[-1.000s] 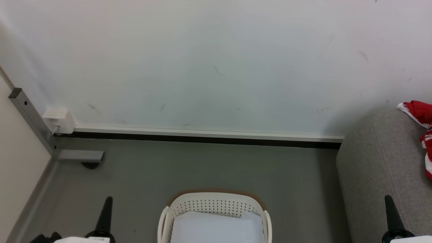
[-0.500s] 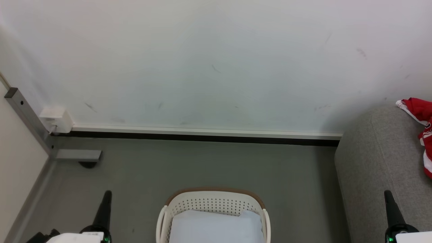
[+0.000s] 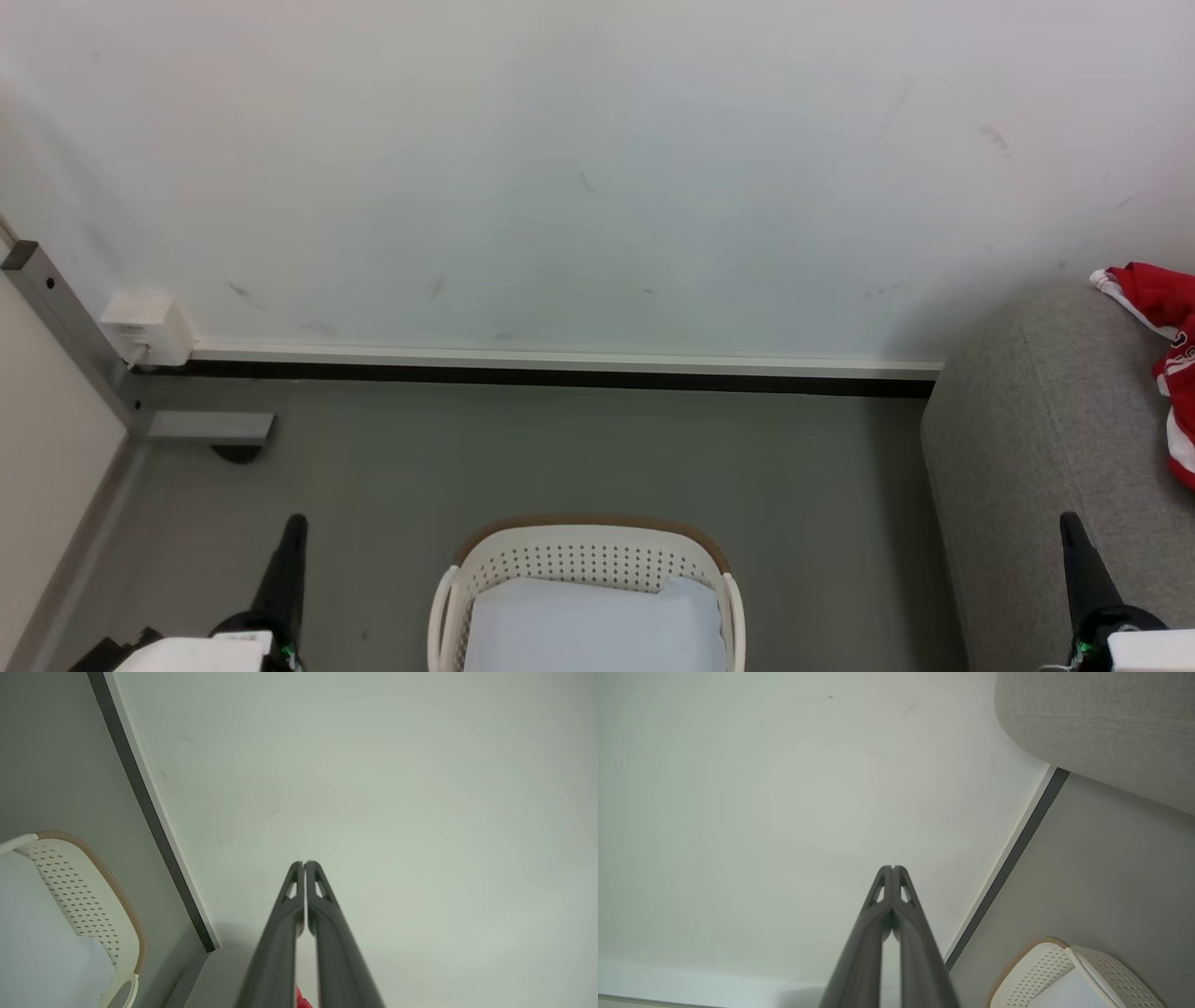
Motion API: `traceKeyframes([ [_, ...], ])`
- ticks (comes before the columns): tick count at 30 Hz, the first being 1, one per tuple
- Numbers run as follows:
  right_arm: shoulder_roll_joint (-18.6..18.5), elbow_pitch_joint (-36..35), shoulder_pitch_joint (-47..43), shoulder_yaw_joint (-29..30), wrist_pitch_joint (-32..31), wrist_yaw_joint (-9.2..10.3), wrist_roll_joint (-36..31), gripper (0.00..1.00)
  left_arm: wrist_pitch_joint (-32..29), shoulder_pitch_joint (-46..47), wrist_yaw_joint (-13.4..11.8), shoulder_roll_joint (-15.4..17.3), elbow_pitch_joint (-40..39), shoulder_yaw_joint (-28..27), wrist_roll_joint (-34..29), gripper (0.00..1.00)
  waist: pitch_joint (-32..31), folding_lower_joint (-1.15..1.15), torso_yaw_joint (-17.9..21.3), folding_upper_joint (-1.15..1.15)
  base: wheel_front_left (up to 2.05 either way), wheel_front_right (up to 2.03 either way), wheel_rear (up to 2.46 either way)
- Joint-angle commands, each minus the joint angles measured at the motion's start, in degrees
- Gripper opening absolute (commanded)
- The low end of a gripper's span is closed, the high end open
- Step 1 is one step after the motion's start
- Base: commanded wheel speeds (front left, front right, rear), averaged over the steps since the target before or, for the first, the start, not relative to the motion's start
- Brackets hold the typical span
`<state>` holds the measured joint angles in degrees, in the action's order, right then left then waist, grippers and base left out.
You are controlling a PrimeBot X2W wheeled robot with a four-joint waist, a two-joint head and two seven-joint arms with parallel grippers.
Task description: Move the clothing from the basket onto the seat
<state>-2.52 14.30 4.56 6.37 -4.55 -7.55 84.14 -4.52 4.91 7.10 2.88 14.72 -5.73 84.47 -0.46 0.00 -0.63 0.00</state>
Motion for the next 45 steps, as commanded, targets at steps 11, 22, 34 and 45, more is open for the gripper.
traceKeyframes([
  [11, -0.6, -0.4, 1.6, 0.3, -1.5, 0.11, 5.6, 0.00, -1.5, 1.3, 0.5, 0.1, -0.6, -0.7, 5.7, 0.00, 0.4, 0.00, 0.4, 0.00, 0.00, 0.00, 0.00],
  [22, -0.6, -0.4, 2.1, 0.3, -2.2, 0.12, 8.3, 0.00, -2.3, 1.6, 0.6, 0.0, -0.8, -1.0, 8.3, 0.00, 0.6, 0.00, 0.6, 0.00, 0.00, 0.00, 0.00],
  [34, -0.6, -0.4, 2.1, 0.3, -2.2, 0.12, 8.3, 0.00, -2.2, 1.6, 0.6, 0.0, -0.7, -1.0, 8.3, 0.00, 0.6, 0.00, 0.6, 0.00, 0.00, 0.00, 0.00],
  [45, -0.6, -0.4, 2.1, 0.3, -2.2, 0.12, 8.3, 0.00, -2.2, 1.6, 0.6, 0.0, -0.8, -0.9, 8.3, 0.00, 0.6, 0.00, 0.6, 0.00, 0.00, 0.00, 0.00],
])
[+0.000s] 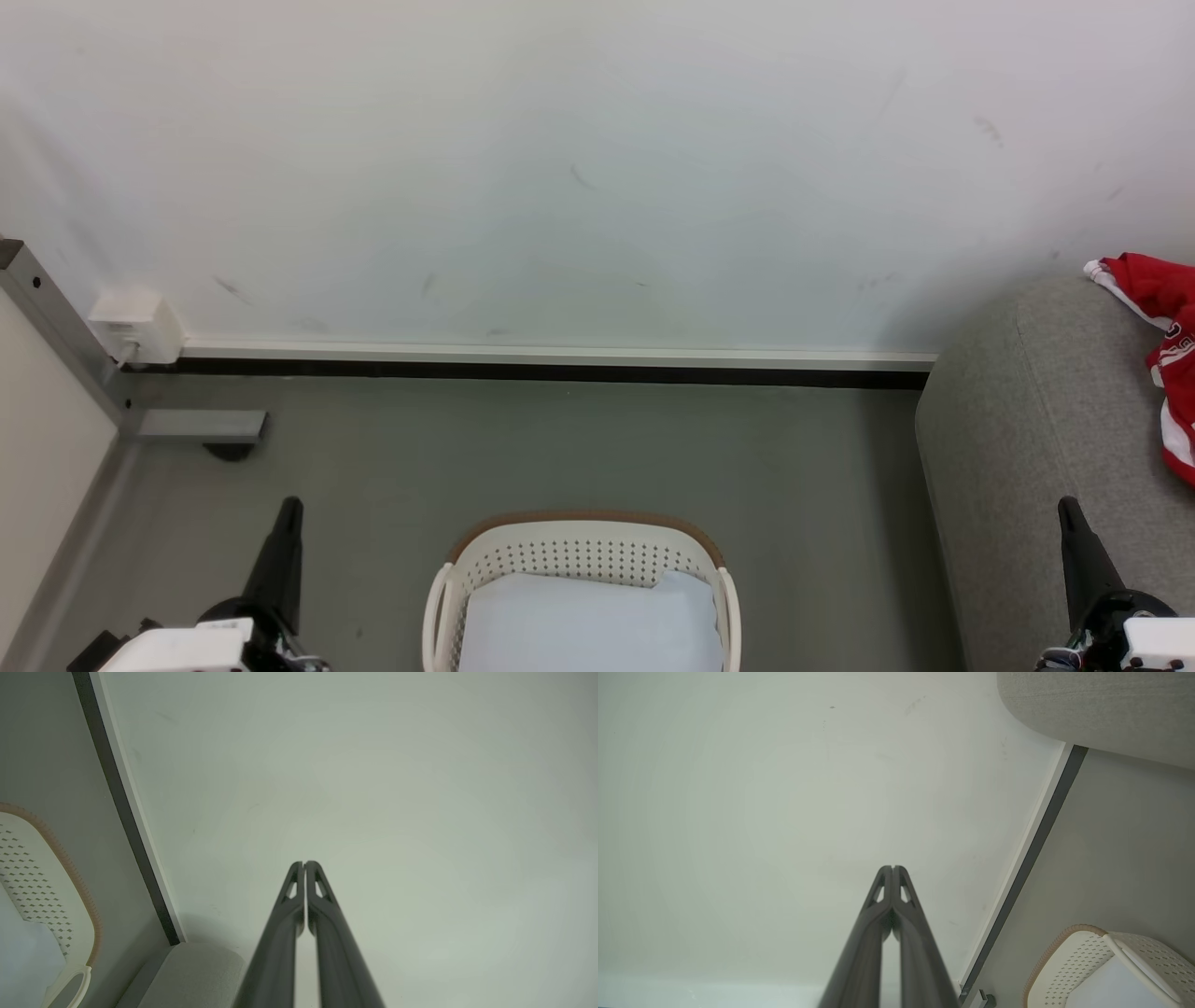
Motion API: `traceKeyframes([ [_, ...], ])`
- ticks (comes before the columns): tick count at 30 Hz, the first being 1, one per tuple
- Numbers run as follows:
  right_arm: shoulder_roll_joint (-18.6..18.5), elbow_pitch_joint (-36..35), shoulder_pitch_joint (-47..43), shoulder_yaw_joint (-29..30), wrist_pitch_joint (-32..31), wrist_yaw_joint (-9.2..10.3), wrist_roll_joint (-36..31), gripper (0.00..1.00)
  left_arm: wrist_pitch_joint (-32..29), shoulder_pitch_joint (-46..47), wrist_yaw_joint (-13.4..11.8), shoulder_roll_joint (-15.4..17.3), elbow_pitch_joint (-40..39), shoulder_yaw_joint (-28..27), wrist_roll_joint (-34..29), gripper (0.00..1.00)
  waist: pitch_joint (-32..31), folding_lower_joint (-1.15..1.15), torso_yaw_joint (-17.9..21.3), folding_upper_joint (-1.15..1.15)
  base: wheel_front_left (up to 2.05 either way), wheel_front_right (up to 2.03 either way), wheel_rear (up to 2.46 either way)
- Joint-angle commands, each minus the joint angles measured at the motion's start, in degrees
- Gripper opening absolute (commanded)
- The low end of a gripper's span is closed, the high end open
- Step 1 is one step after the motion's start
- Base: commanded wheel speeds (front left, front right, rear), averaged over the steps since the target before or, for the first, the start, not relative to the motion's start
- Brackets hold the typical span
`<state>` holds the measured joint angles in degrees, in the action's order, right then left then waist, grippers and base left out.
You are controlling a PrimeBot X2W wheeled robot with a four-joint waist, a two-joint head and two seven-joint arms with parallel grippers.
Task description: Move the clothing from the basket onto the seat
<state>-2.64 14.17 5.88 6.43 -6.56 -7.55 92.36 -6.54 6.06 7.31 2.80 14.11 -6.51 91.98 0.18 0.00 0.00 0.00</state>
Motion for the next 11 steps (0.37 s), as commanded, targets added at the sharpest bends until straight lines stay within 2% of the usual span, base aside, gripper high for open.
traceKeyframes([
  [1, -0.4, -0.2, 0.8, 0.2, -0.2, 0.12, 0.1, 0.00, -0.2, 0.4, 0.4, 0.1, -0.2, -0.2, 0.8, 0.00, 0.0, 0.00, 0.0, 0.00, 0.00, 0.00, 0.00],
  [11, -0.4, -0.2, 0.8, 0.2, -0.2, 0.12, 0.1, 0.00, -0.2, 0.4, 0.3, 0.1, -0.2, -0.2, 0.8, 0.00, 0.0, 0.00, 0.0, 0.00, 0.00, 0.00, 0.00],
])
